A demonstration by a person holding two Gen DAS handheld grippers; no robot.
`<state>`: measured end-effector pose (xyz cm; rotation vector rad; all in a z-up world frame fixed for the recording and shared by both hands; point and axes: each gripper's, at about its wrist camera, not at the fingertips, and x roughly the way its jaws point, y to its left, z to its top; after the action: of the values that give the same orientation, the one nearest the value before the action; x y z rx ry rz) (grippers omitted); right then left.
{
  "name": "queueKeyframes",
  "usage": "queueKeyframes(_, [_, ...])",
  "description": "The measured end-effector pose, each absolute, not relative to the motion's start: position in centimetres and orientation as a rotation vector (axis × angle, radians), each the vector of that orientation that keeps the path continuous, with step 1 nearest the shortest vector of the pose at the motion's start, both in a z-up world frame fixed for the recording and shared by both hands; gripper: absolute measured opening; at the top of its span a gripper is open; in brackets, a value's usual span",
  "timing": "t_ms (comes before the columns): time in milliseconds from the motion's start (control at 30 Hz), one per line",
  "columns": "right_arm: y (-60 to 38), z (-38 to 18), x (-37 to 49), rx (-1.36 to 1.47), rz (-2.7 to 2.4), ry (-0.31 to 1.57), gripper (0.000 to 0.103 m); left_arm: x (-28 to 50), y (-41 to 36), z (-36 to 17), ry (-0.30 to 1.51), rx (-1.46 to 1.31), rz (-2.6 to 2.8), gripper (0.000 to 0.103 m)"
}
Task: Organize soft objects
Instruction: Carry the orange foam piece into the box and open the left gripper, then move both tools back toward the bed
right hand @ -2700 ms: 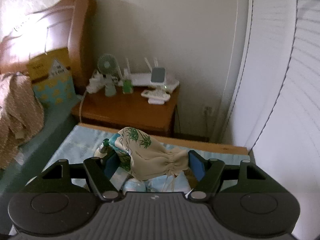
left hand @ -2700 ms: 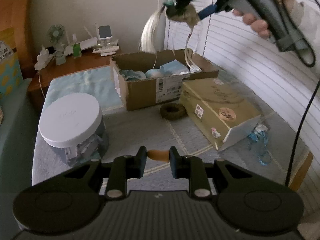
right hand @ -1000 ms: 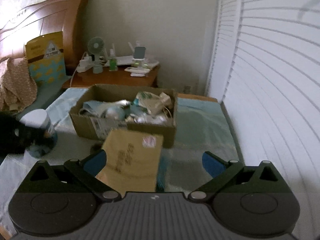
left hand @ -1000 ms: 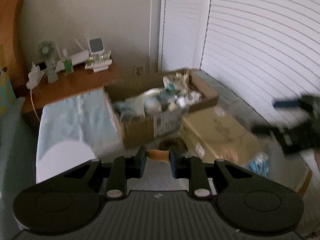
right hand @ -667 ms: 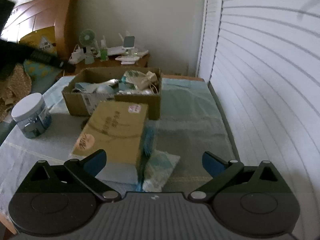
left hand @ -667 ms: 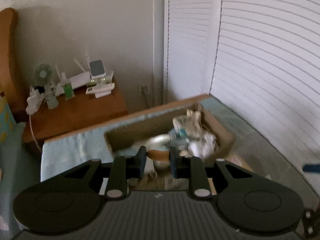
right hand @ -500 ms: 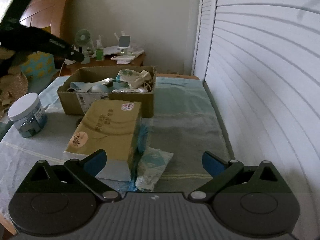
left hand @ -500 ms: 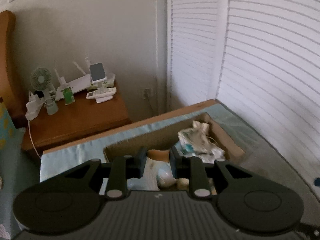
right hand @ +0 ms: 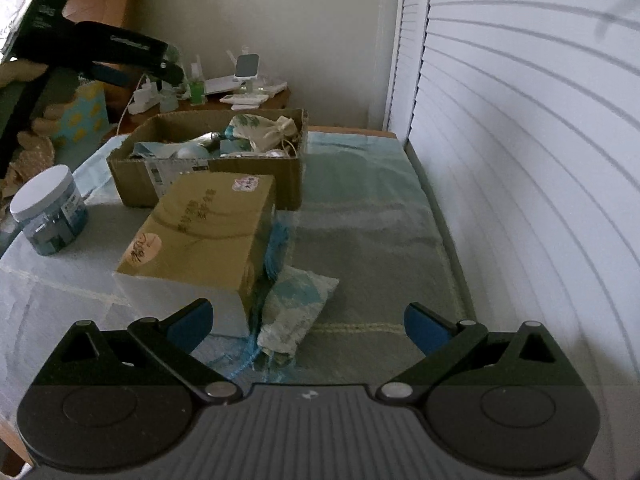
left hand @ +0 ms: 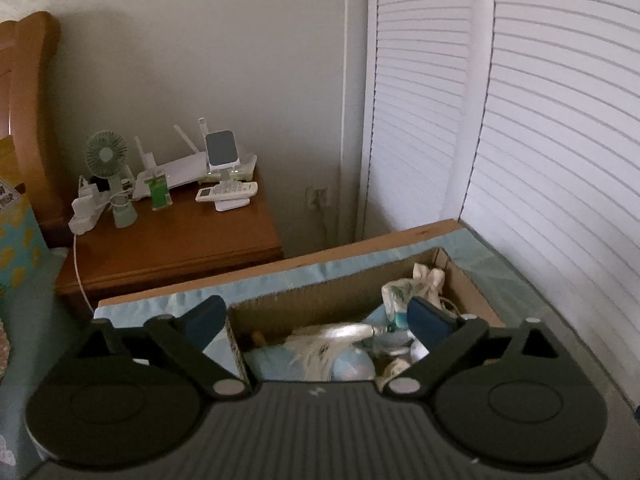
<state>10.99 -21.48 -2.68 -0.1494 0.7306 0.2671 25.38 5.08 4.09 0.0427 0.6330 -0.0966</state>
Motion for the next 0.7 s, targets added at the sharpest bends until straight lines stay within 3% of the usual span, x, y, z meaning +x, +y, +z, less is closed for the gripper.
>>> queueKeyframes(433, [-21.6,-5.7,11.1,-0.161,0.208,0.783,0.103,17.2,3.7,2.9,0.622,0.065,-0.123,0.098])
queueKeyframes(700, [-21.3,-7.6,12.0,-0.204,0.176,0.807,0.103,14.2,3.5,0.3,0.705,0.0,-0.112,0.098])
